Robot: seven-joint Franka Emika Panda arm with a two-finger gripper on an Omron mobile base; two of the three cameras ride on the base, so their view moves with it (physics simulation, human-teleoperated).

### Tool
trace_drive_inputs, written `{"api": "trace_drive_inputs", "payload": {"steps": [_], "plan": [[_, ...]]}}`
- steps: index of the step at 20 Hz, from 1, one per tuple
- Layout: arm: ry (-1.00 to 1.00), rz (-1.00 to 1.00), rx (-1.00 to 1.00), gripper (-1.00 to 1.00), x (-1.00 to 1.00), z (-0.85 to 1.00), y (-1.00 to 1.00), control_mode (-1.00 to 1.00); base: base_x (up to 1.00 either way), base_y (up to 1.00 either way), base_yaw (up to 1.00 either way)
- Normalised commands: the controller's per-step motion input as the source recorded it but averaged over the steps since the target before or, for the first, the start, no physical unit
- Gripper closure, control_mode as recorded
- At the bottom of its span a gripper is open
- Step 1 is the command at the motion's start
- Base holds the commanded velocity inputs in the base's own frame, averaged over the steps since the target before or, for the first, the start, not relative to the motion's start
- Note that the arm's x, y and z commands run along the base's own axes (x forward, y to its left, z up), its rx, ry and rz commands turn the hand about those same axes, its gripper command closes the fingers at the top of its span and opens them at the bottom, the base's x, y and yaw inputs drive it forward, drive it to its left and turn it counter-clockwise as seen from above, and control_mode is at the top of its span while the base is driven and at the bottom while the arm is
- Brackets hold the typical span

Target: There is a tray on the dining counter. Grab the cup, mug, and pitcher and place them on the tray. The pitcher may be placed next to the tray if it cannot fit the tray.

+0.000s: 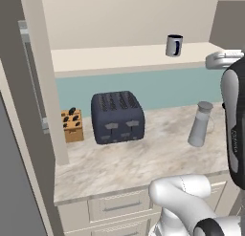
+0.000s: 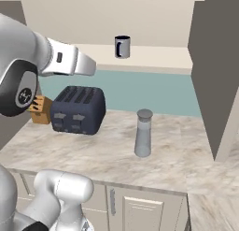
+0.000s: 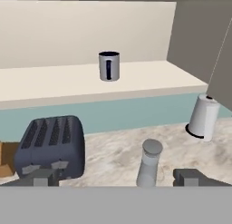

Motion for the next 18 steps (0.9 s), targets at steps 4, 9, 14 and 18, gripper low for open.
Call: {"api": "trace_drive_inputs", "payload": {"steps": [4,9,14,18], "plan": [[0.0,-0.05,0.0,-1.0,0.22,0.09,-0.04,-1.0,0.0,0.0,0.0],[0.0,-0.05,0.0,-1.0,0.2,0.04,-0.03,-1.0,0.0,0.0,0.0],[0.0,-0.02,0.0,-1.0,0.2,0.0,-0.06,-1.0,0.0,0.0,0.0],[0.0,0.0,0.0,-1.0,0.18,0.0,0.0,-1.0,0.0,0.0,0.0]]}}
